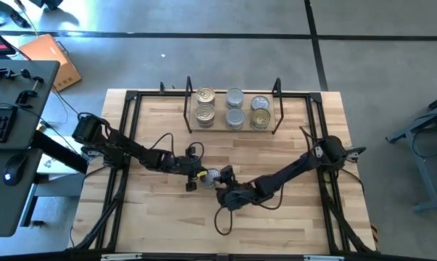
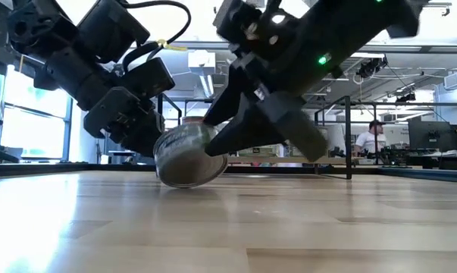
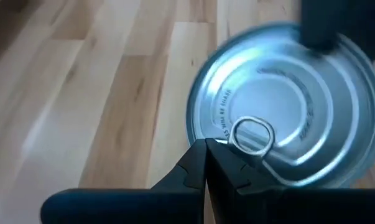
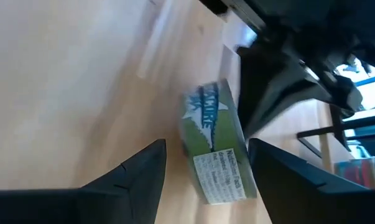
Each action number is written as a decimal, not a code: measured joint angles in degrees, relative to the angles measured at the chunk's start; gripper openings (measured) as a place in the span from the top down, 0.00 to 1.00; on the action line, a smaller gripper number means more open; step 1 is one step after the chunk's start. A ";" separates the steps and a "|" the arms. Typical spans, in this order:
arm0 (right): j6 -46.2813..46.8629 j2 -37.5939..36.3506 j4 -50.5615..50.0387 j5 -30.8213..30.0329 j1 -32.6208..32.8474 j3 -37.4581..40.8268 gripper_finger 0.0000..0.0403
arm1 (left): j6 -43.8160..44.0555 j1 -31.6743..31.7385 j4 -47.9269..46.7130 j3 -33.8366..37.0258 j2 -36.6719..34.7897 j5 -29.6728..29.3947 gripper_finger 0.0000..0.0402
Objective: Stack canned seafood by type on shelf
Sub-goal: Stack the green tuna can on top of the green tuna can on the shelf
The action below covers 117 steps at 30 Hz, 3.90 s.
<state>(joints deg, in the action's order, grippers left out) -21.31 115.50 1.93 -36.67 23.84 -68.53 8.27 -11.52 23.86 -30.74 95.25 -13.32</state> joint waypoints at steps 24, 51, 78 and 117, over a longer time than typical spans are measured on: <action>5.77 -1.18 3.32 5.96 -3.16 0.02 0.69 | 0.09 -0.79 -1.47 0.11 -1.47 -0.18 1.00; 8.32 -24.82 -39.84 -6.91 -39.68 -8.96 0.69 | 1.04 -8.69 -10.53 0.07 -9.41 -9.53 1.00; 4.74 -15.85 -46.11 2.82 -51.95 -8.97 0.69 | -0.13 -8.69 -10.67 0.07 -9.41 -10.10 1.00; 19.35 -14.64 -51.44 18.16 -57.34 -12.24 0.81 | -0.56 -8.67 -10.73 0.03 -9.41 -10.06 1.00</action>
<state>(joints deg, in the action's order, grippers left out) -1.97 100.86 -49.52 -18.51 -33.50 -80.77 7.70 -20.18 13.13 -30.71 85.84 -23.38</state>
